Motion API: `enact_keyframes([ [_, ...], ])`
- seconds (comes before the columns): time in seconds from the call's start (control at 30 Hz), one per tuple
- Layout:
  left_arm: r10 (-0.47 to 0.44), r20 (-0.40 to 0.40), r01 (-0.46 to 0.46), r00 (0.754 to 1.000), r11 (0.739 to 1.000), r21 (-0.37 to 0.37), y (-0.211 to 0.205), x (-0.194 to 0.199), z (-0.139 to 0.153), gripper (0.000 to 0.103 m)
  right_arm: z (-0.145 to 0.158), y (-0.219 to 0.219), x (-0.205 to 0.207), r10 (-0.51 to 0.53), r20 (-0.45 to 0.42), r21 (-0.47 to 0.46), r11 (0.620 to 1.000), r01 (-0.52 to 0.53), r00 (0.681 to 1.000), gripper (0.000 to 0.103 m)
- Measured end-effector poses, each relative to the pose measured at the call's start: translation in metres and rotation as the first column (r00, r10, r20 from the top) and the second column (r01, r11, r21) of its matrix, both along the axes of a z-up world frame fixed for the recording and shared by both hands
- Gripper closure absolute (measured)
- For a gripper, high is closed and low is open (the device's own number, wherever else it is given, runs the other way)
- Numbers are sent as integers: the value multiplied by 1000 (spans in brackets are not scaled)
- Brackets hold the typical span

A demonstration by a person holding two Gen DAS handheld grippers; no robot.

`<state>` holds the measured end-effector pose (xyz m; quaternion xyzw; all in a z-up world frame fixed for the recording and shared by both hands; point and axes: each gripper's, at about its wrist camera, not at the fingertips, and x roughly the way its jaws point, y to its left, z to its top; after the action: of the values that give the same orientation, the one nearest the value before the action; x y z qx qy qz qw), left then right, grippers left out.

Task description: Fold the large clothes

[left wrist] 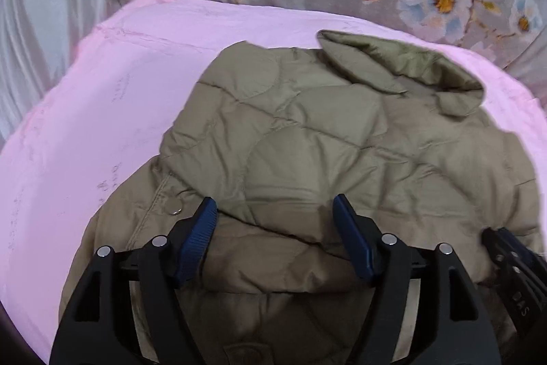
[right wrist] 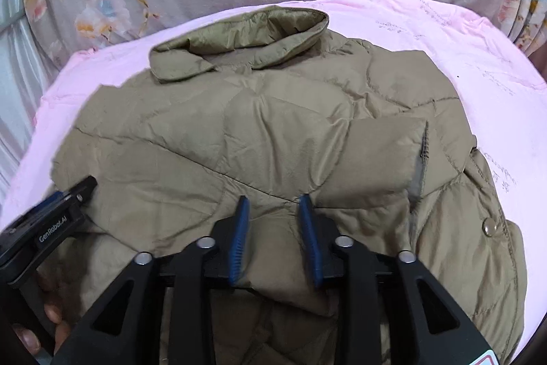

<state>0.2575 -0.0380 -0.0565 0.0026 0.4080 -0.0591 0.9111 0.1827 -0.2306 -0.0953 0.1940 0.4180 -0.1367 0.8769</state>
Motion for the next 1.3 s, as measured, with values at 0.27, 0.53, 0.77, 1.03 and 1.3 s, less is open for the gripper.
enact_keyframes([
  [0.27, 30, 55, -25, 998, 994, -104, -21, 77, 63, 27, 34, -78, 60, -75, 146, 197, 979, 45, 986, 47],
  [0.53, 85, -92, -84, 992, 996, 16, -59, 147, -8, 34, -19, -124, 126, -113, 72, 361, 929, 80, 991, 71],
  [0.77, 80, -44, -73, 996, 986, 148, -72, 149, -37, 28, -42, -117, 137, -69, 11, 238, 969, 64, 998, 102],
  [1.03, 60, -81, -50, 995, 992, 114, -61, 151, -30, 27, -36, -125, 127, -59, -22, 241, 969, 62, 998, 91],
  [1.3, 126, -133, -158, 983, 951, -265, -6, 191, 34, 26, 15, -181, 117, -229, 201, 545, 834, 86, 953, 70],
])
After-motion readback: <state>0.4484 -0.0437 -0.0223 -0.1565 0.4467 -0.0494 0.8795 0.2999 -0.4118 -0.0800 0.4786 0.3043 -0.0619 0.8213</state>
